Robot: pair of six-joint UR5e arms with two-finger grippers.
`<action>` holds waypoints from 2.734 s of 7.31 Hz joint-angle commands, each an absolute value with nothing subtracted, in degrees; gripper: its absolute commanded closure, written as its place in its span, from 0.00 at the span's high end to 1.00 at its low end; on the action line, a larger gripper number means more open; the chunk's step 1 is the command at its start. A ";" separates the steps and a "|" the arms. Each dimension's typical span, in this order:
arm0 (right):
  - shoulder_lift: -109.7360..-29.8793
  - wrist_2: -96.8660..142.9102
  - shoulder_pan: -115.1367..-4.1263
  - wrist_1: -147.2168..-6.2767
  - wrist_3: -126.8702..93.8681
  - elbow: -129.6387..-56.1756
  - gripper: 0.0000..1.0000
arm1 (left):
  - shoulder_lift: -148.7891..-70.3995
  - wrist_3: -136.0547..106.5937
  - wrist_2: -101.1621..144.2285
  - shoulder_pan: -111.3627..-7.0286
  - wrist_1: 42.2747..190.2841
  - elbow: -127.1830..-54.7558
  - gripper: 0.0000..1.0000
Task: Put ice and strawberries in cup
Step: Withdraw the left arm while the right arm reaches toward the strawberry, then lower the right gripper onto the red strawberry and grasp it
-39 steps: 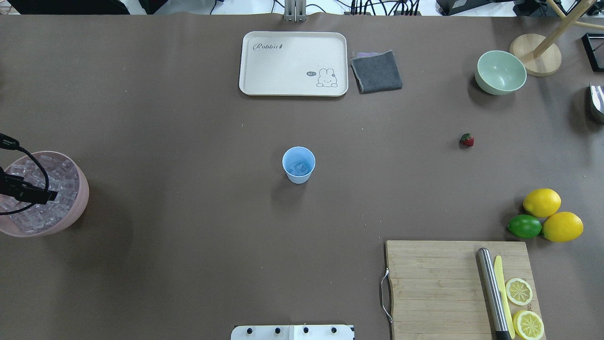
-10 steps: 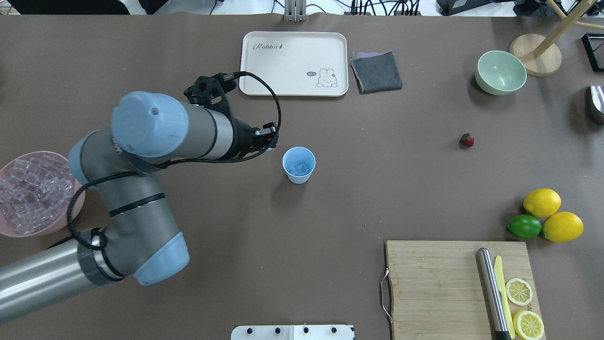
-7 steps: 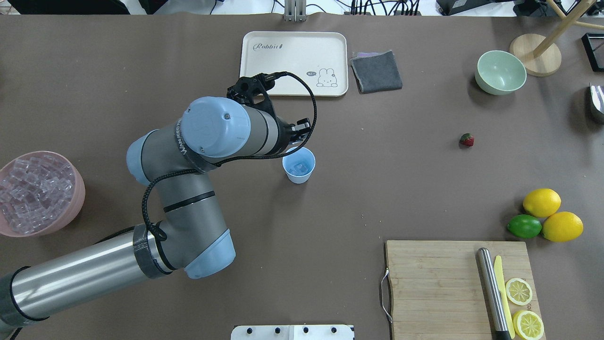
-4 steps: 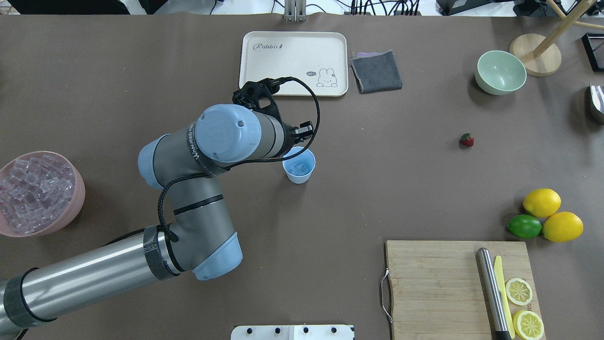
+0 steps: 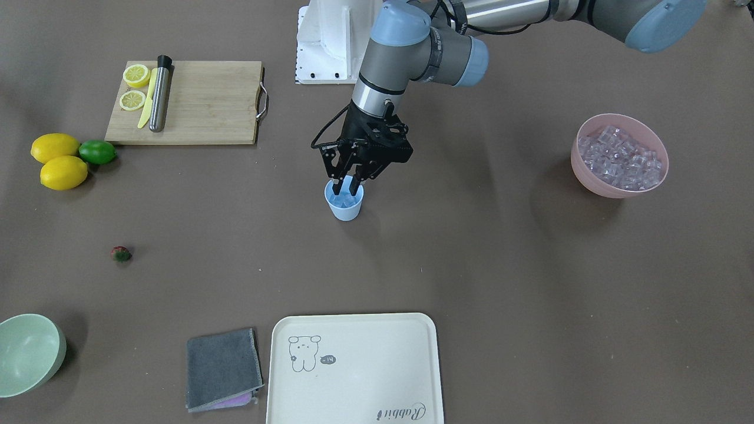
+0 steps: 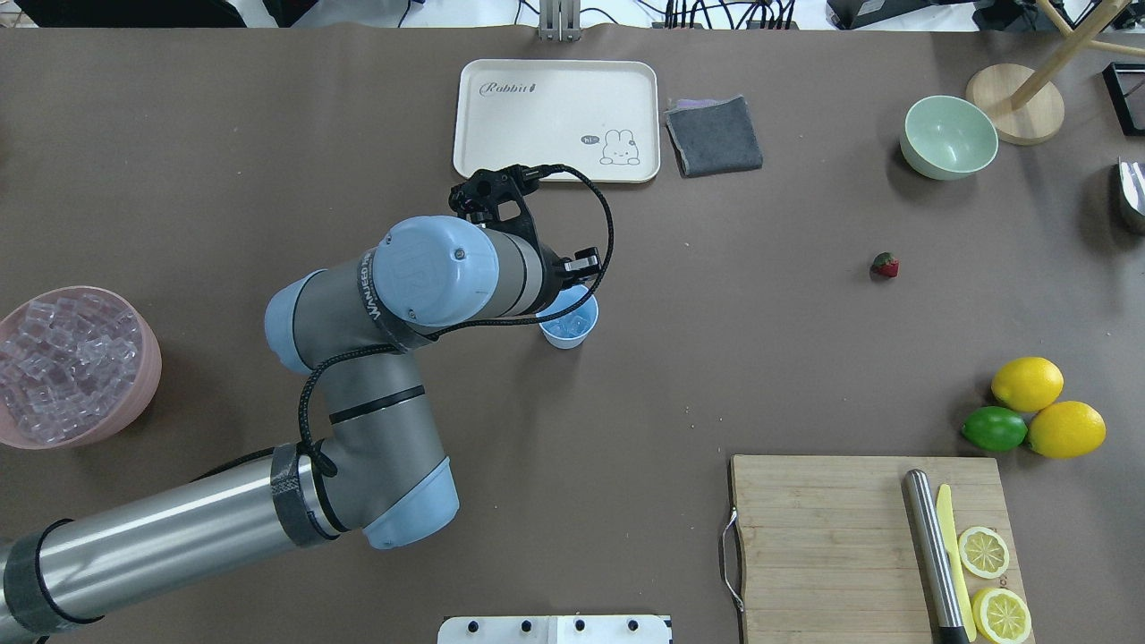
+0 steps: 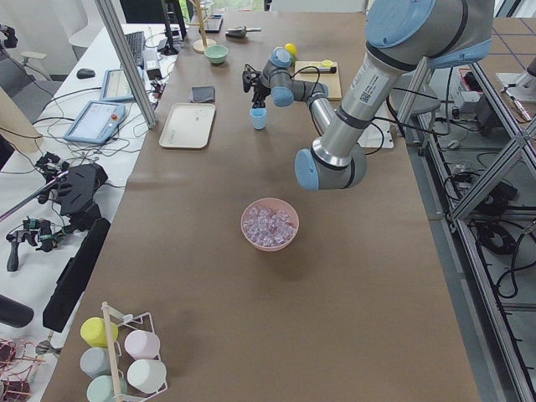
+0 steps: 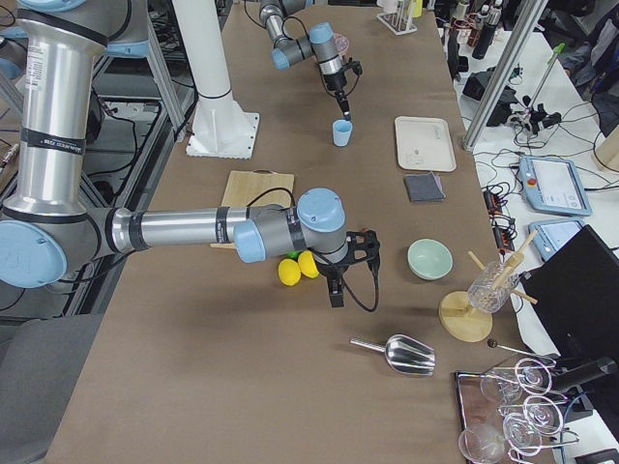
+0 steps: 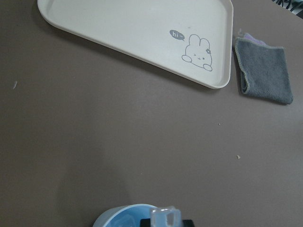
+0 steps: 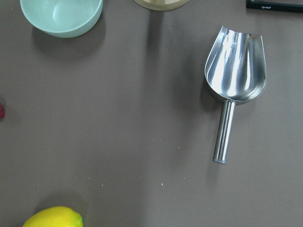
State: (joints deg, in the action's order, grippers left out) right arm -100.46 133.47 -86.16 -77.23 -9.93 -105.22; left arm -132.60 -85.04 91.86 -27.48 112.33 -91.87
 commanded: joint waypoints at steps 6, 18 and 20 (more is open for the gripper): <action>-90.20 133.16 -78.69 -77.61 -27.63 -103.45 1.00 | -106.15 -46.87 119.72 -52.22 104.94 -112.83 0.98; -72.15 114.19 -52.49 -64.69 -52.19 -83.15 1.00 | -84.81 21.00 135.09 -92.37 94.66 -101.95 0.99; -73.91 114.26 -52.21 -64.60 -52.29 -83.93 0.98 | -84.73 21.09 135.18 -92.29 94.66 -101.95 0.99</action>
